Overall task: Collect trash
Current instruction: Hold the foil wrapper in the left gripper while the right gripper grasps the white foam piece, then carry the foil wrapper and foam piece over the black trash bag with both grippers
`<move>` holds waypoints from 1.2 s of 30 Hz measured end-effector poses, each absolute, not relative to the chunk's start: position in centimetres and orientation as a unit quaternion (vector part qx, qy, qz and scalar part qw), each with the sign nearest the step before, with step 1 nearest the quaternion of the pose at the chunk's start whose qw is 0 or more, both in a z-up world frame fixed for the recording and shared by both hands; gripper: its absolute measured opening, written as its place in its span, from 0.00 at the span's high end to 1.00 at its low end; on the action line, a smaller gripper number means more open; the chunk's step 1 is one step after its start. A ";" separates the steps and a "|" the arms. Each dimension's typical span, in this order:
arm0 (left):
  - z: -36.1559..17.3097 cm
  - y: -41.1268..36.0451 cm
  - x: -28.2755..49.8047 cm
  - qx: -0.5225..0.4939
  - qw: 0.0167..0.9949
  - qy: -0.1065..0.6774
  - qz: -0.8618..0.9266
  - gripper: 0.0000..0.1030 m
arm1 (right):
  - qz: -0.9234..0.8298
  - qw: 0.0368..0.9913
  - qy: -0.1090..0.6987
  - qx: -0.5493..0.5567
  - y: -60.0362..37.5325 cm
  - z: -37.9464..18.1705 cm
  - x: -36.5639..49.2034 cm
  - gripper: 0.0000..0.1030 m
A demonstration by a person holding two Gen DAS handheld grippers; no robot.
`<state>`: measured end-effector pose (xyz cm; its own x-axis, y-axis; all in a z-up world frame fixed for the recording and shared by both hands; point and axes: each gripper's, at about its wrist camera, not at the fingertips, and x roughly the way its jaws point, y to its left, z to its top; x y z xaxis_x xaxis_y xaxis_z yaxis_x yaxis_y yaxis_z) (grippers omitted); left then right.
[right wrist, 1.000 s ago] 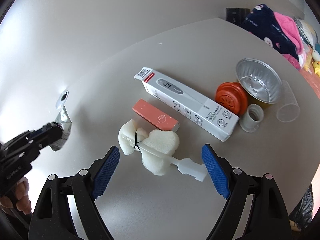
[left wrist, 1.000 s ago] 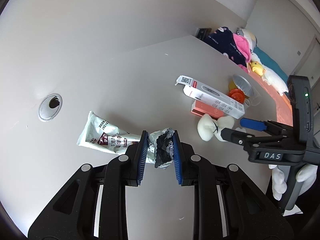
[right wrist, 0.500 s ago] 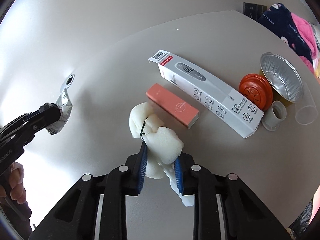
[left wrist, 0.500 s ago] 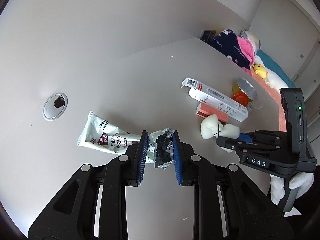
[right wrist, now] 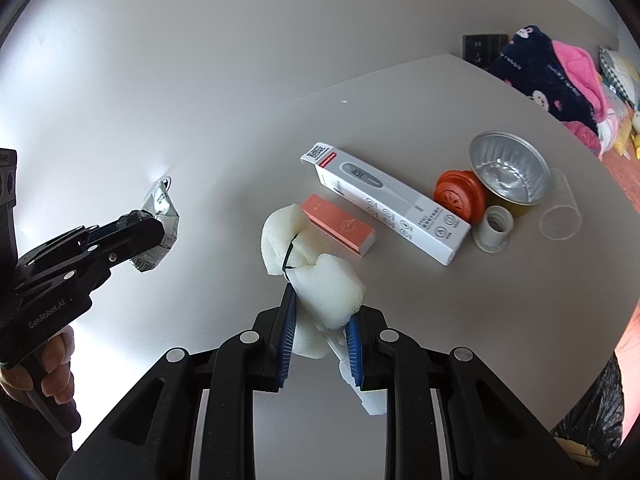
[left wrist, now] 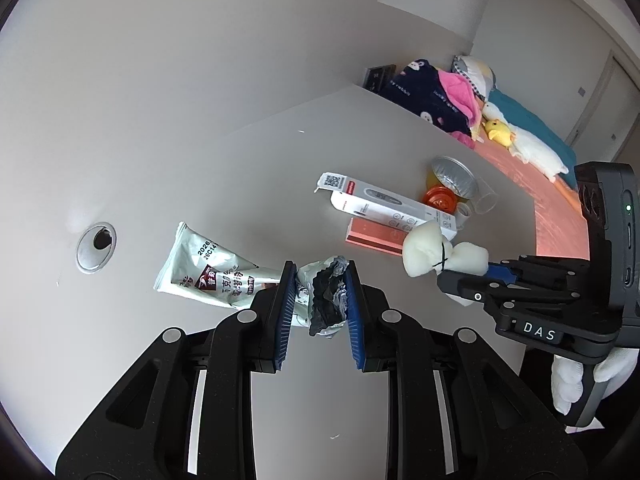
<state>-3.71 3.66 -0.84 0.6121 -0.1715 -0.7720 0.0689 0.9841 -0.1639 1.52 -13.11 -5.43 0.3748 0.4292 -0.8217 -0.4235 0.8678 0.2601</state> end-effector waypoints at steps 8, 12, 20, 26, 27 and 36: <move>0.6 0.6 -3.5 -0.036 0.900 0.422 -0.103 0.77 | 0.232 0.848 0.476 0.024 -16.3 -3.2 -1.1 0.76; 1.3 -1.5 -3.2 -0.025 0.901 0.415 -0.126 0.77 | 0.216 0.856 0.468 0.034 -18.2 -2.1 -1.2 0.76; 2.2 -5.8 -2.3 -0.003 0.897 0.407 -0.172 0.77 | 0.177 0.872 0.453 0.055 -22.6 -1.0 -2.5 0.76; 2.6 -9.0 -1.9 0.014 0.892 0.403 -0.205 0.77 | 0.150 0.880 0.445 0.071 -25.5 -0.6 -3.4 0.76; 2.7 -9.7 -1.9 0.018 0.890 0.402 -0.213 0.77 | 0.145 0.881 0.444 0.074 -26.0 -0.5 -3.6 0.76; 3.1 -14.6 -1.4 0.046 0.877 0.396 -0.268 0.77 | 0.098 0.892 0.431 0.097 -30.1 -0.1 -5.1 0.76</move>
<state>-1.43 -14.61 3.09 0.5429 -0.4335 -0.7192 0.5058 0.8525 -0.1321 -5.09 -30.11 -0.11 0.6100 0.2587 -0.7490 -0.0911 0.9618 0.2580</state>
